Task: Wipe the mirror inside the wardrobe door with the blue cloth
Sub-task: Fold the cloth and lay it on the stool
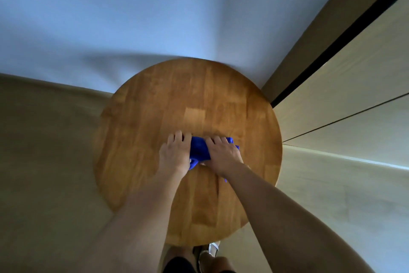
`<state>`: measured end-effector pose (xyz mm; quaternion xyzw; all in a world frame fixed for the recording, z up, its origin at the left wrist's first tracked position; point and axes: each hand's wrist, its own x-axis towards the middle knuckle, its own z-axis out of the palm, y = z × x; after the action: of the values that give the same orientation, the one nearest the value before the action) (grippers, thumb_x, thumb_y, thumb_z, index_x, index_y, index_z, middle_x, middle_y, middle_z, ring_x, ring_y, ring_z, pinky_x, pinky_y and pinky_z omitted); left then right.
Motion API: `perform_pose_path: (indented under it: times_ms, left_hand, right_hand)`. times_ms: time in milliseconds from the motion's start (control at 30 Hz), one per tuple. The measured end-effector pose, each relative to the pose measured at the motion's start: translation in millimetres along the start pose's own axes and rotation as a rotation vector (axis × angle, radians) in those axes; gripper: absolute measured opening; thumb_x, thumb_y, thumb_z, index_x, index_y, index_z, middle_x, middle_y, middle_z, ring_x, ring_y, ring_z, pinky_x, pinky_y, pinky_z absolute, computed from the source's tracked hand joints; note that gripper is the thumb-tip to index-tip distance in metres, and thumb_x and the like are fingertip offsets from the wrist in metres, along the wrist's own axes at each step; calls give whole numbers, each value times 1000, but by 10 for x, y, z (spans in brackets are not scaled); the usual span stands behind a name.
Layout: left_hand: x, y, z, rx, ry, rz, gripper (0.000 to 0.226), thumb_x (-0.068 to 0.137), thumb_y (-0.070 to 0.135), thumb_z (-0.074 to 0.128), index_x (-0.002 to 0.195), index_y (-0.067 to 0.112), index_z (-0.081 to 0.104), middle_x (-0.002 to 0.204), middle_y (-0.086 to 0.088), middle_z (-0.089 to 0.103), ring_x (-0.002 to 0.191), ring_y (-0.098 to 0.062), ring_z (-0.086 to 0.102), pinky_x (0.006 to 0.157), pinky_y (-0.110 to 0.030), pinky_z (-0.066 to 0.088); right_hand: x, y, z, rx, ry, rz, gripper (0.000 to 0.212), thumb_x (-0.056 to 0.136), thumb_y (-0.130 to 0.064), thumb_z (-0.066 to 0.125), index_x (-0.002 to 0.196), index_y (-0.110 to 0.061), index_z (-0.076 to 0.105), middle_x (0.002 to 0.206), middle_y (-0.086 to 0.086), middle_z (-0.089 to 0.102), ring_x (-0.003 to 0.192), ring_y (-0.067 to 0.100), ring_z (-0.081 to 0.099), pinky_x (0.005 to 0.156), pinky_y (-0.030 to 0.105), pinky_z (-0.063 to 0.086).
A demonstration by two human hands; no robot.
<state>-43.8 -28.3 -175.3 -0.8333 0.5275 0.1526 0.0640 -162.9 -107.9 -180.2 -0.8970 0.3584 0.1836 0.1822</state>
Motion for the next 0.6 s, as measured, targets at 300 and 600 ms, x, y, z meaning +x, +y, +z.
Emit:
perform_pose_path:
  times_ms: [300,600]
  left_hand:
    - [111,-170,65,-46,-279,82,85,75,43,73,141,21,24,140,-5,30,125,-26,35,94,-37,44]
    - [334,-309,-69,-343,-321,-42,33,97,18,45,129,18,52,121,-5,52,106,-22,54,87,-36,49]
  right_hand:
    - [-68,205,87,-39,-48,-94,87,84,-37,61,150,-16,9,147,1,32,132,23,32,111,39,25]
    - [-27,397,-17,184,149,227,28,92,-19,43,119,-18,51,114,-1,50,105,19,48,67,30,41]
